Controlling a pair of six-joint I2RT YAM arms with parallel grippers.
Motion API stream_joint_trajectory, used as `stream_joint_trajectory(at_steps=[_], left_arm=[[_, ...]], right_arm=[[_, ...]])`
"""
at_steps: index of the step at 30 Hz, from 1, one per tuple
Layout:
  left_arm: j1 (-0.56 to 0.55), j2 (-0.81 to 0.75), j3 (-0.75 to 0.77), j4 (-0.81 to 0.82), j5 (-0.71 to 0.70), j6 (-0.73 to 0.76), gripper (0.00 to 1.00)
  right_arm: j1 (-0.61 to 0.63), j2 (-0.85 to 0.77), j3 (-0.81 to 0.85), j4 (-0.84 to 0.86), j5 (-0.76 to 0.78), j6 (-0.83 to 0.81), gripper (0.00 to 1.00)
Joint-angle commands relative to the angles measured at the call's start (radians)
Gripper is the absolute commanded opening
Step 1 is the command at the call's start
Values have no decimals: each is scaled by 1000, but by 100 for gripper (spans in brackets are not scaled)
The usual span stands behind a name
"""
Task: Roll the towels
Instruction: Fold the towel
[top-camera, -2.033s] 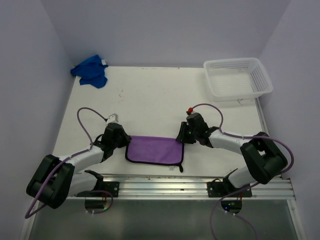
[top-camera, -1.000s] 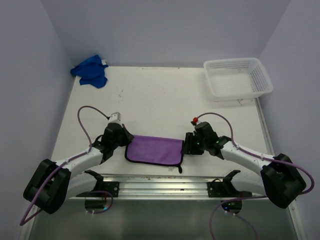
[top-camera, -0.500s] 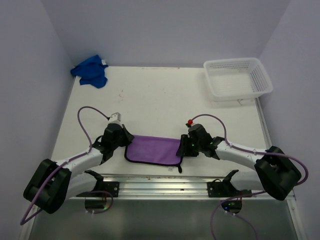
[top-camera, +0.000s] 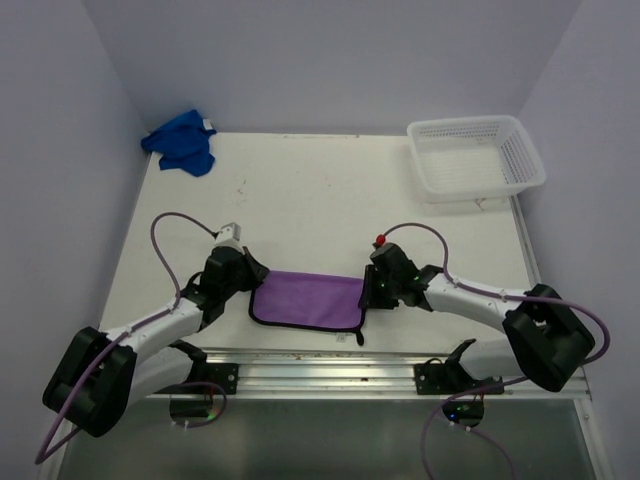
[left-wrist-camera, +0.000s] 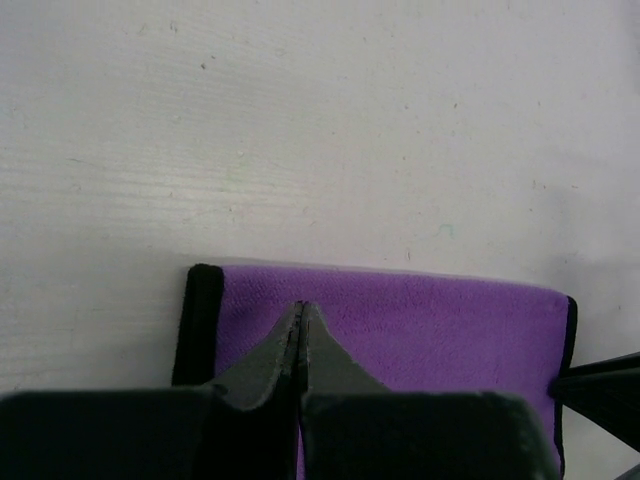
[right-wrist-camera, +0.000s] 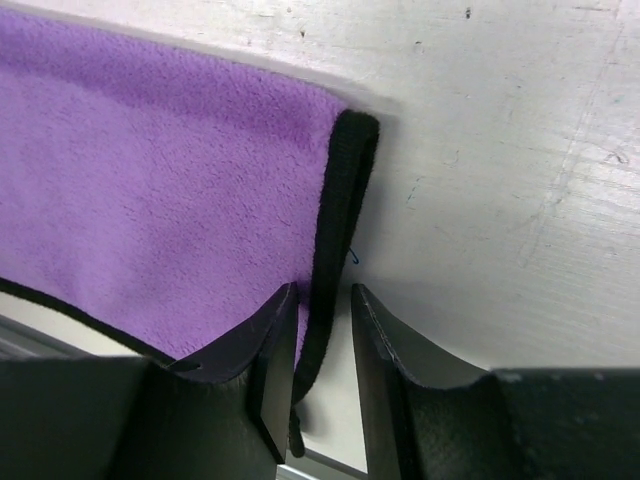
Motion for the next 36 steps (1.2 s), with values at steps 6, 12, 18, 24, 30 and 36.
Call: stream_joint_trajectory(at_steps=[6,12,18,24,30,36], left_arm=[[-3,-81,64,-56,-3,46,0],[-3,-126,114,-122,-23,79,0],[-1,-146,147,-171,-44,105,0],[7,-169,172,-193,-49,115,0],[10,-166,189,-193,-38,129,1],[10,-167,157,-211,-18,115,1]], right_arm=[[40,85,73,-136,141,-18,32],[94,143,103,-141,183,6,34],[137,203,171,-252,276,6,29],[140,237,204,-337,340,-20,8],[140,211,260,-430,397,-73,0],[100,119,278,-519,418,-129,0]])
